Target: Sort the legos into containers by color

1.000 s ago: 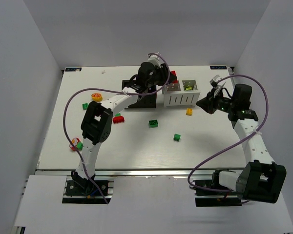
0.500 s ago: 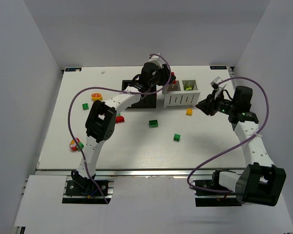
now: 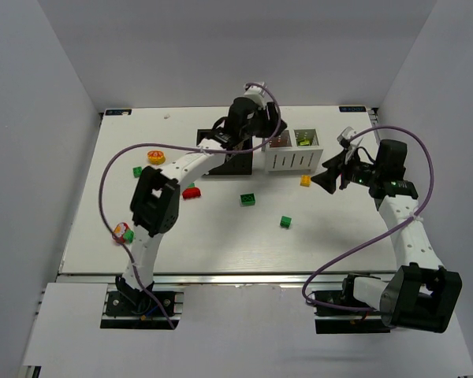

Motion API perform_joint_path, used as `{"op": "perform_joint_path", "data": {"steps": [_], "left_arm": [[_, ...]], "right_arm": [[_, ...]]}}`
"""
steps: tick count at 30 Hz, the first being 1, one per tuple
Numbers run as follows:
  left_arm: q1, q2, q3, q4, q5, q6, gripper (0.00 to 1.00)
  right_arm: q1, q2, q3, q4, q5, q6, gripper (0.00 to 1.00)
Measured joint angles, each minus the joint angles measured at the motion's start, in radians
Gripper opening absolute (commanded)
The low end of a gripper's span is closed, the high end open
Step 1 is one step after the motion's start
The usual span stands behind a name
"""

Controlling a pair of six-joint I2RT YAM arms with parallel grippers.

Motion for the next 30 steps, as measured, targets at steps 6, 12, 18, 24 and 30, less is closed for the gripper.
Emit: {"op": "perform_joint_path", "data": {"steps": [6, 12, 18, 24, 30], "left_arm": [[0.000, -0.394, -0.379, -0.117, -0.058, 0.149, 0.59], [0.007, -0.896, -0.740, -0.242, -0.177, 0.235, 0.85], [0.077, -1.114, -0.982, -0.423, -0.304, 0.205, 0.96], [0.121, -1.017, -1.019, -0.563, -0.418, 0.068, 0.98], [0.126, -0.834, -1.009, -0.618, -0.443, -0.060, 0.98]], "right_arm": [[-0.003, 0.002, 0.009, -0.135, -0.154, -0.228, 0.90], [0.007, 0.002, 0.010, -0.277, -0.252, -0.468, 0.89], [0.083, 0.069, 0.068, -0.436, -0.239, -0.603, 0.89], [0.172, 0.082, 0.067, -0.402, -0.161, -0.508, 0.89], [0.199, 0.058, 0.043, -0.299, -0.064, -0.365, 0.89]]}}
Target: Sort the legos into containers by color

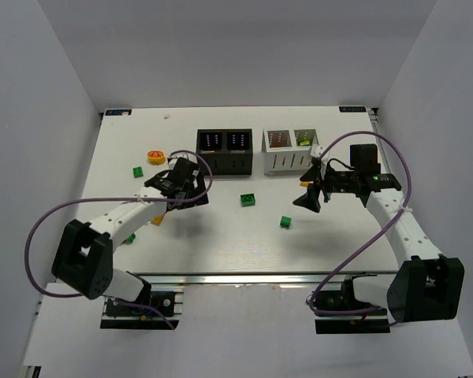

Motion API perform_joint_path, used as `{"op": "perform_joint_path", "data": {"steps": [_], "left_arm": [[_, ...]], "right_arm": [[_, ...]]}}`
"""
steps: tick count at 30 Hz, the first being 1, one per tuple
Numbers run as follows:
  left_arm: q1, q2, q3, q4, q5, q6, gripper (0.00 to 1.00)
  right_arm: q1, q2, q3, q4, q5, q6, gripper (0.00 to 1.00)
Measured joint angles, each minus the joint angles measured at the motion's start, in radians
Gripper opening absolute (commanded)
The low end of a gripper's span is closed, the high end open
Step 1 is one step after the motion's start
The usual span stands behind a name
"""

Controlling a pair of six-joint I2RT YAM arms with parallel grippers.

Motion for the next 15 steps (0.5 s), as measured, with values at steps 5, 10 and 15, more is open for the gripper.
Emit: {"op": "perform_joint_path", "data": {"steps": [5, 10, 15], "left_arm": [[0.013, 0.114, 0.047, 0.003, -0.001, -0.041, 0.98], [0.045, 0.223, 0.105, 0.029, -0.023, -0.077, 0.98], [0.067, 0.328, 0.165, 0.038, -0.046, -0.084, 0.98]], "right_arm": [[0.000, -0.002, -0.004, 0.053, 0.038, 0.057, 0.89], [0.000, -0.003, -0.016, 0.072, 0.053, 0.083, 0.89], [0.000, -0.003, -0.016, 0.081, 0.056, 0.090, 0.89]]}}
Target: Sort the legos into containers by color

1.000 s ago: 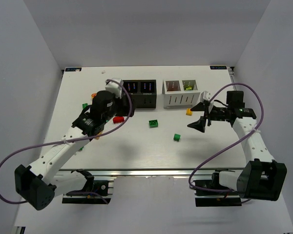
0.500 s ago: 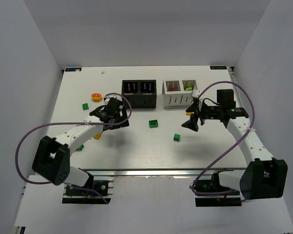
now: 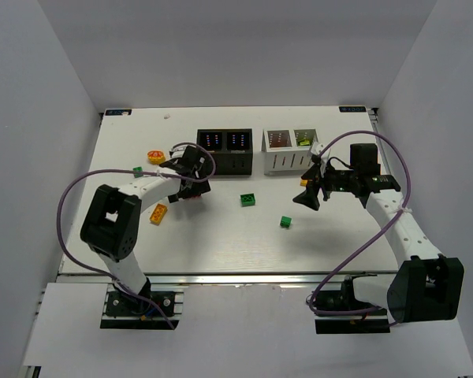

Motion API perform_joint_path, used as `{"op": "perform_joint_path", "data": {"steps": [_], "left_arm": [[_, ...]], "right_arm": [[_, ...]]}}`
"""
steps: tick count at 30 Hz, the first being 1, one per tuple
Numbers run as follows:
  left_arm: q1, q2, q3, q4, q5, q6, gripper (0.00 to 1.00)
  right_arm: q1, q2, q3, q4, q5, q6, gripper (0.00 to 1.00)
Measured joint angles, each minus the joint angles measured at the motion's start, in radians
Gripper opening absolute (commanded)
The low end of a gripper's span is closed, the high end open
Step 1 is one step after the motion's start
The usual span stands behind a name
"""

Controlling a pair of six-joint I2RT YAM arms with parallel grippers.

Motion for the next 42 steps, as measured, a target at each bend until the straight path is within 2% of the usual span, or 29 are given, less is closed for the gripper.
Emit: {"op": "perform_joint_path", "data": {"steps": [5, 10, 17, 26, 42], "left_arm": [[0.002, 0.063, 0.049, 0.005, -0.006, 0.016, 0.98], [0.004, 0.098, 0.068, 0.022, -0.006, 0.029, 0.93], [0.012, 0.101, 0.062, 0.046, -0.006, 0.044, 0.86], [0.019, 0.106, 0.050, 0.065, -0.001, 0.064, 0.86], [0.020, 0.110, 0.017, 0.090, 0.023, 0.081, 0.75]], "right_arm": [[0.000, 0.000, 0.000, 0.015, 0.000, 0.005, 0.89], [0.000, 0.000, 0.000, 0.016, 0.001, 0.011, 0.89], [0.000, 0.000, 0.000, 0.016, 0.004, 0.012, 0.89], [0.000, 0.005, 0.000, 0.016, 0.004, 0.015, 0.89], [0.000, 0.006, 0.000, 0.017, 0.004, 0.015, 0.89]]}}
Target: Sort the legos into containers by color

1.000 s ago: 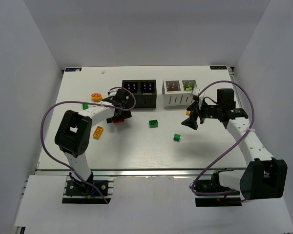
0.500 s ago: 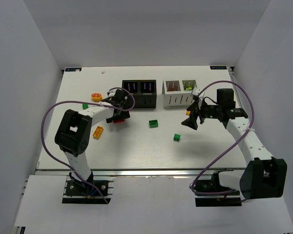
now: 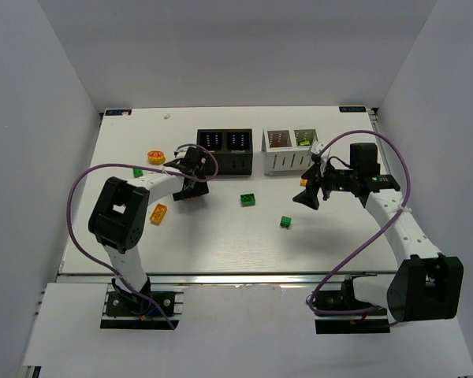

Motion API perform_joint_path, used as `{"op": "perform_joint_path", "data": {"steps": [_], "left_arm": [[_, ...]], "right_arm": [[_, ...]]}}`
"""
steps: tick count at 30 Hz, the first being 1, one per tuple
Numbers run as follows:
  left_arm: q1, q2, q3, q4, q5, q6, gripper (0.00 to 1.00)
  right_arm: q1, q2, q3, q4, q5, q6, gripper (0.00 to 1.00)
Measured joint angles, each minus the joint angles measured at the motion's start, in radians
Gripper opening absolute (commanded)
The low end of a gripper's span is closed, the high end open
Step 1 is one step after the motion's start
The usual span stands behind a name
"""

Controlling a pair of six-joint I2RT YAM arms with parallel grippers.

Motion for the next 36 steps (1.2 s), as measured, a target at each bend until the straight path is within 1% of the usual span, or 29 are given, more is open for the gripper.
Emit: {"op": "perform_joint_path", "data": {"steps": [2, 4, 5, 7, 8, 9, 11, 13, 14, 16, 17, 18, 19, 20, 22, 23, 26, 27, 29, 30, 31, 32, 33, 34, 36], "left_arm": [[0.000, -0.002, -0.002, 0.002, 0.000, 0.002, 0.71], [0.000, -0.007, -0.012, 0.014, -0.001, 0.006, 0.60], [0.000, -0.011, -0.016, 0.019, 0.000, 0.009, 0.49], [0.000, -0.020, -0.027, 0.028, 0.005, 0.014, 0.39], [0.000, -0.027, -0.033, 0.029, 0.011, 0.016, 0.37], [0.000, -0.039, -0.043, 0.030, 0.026, 0.021, 0.32], [0.001, -0.075, -0.072, 0.038, 0.061, 0.032, 0.30], [0.003, -0.152, -0.122, 0.057, 0.121, 0.049, 0.30], [0.003, -0.204, -0.154, 0.071, 0.156, 0.057, 0.31], [0.003, -0.333, -0.226, 0.107, 0.245, 0.078, 0.31], [0.003, -0.410, -0.269, 0.134, 0.298, 0.090, 0.31], [0.004, -0.490, -0.318, 0.172, 0.363, 0.102, 0.31], [0.003, -0.553, -0.354, 0.199, 0.417, 0.108, 0.31], [0.003, -0.618, -0.401, 0.240, 0.468, 0.114, 0.31], [0.001, -0.761, -0.513, 0.331, 0.589, 0.125, 0.30], [-0.003, -0.828, -0.565, 0.367, 0.637, 0.126, 0.29], [-0.019, -0.972, -0.679, 0.475, 0.740, 0.124, 0.27], [-0.025, -0.997, -0.701, 0.506, 0.763, 0.119, 0.27], [-0.039, -1.018, -0.721, 0.555, 0.797, 0.114, 0.26], [-0.049, -1.014, -0.721, 0.576, 0.806, 0.114, 0.25], [-0.060, -1.003, -0.720, 0.599, 0.809, 0.116, 0.25], [-0.076, -0.991, -0.719, 0.612, 0.808, 0.119, 0.25], [-0.095, -0.977, -0.717, 0.618, 0.807, 0.126, 0.25], [-0.117, -0.959, -0.712, 0.620, 0.806, 0.134, 0.25], [-0.156, -0.920, -0.695, 0.620, 0.799, 0.151, 0.25]], "right_arm": [[0.000, 0.000, 0.000, 0.000, 0.000, 0.000, 0.89], [0.000, 0.000, 0.000, 0.000, 0.000, 0.000, 0.89], [0.000, 0.000, 0.000, 0.000, 0.000, 0.000, 0.89], [0.000, 0.000, 0.000, -0.001, -0.001, 0.001, 0.87], [0.000, 0.000, 0.000, -0.001, -0.002, 0.002, 0.82], [0.000, 0.000, 0.001, -0.002, -0.004, 0.002, 0.79], [0.004, 0.000, 0.006, -0.007, -0.007, 0.013, 0.72], [0.011, 0.000, 0.016, -0.004, -0.006, 0.047, 0.60], [0.019, 0.000, 0.022, 0.000, -0.002, 0.071, 0.43], [0.046, 0.000, 0.034, 0.010, 0.013, 0.142, 0.26], [0.063, 0.000, 0.040, 0.014, 0.020, 0.175, 0.11], [0.084, 0.002, 0.047, 0.019, 0.026, 0.229, 0.08], [0.102, 0.006, 0.053, 0.026, 0.031, 0.273, 0.06], [0.121, 0.011, 0.060, 0.033, 0.035, 0.319, 0.07], [0.158, 0.030, 0.066, 0.059, 0.046, 0.417, 0.11], [0.180, 0.042, 0.067, 0.074, 0.051, 0.478, 0.17], [0.238, 0.084, 0.071, 0.119, 0.060, 0.651, 0.27], [0.257, 0.101, 0.075, 0.139, 0.058, 0.710, 0.40], [0.298, 0.140, 0.090, 0.182, 0.054, 0.824, 0.52], [0.317, 0.159, 0.101, 0.202, 0.050, 0.879, 0.63], [0.338, 0.179, 0.114, 0.219, 0.047, 0.928, 0.67], [0.357, 0.198, 0.129, 0.240, 0.043, 0.975, 0.78], [0.372, 0.216, 0.143, 0.258, 0.041, 1.016, 0.85], [0.390, 0.236, 0.158, 0.283, 0.037, 1.060, 0.89], [0.414, 0.271, 0.177, 0.323, 0.028, 1.133, 0.89]]}}
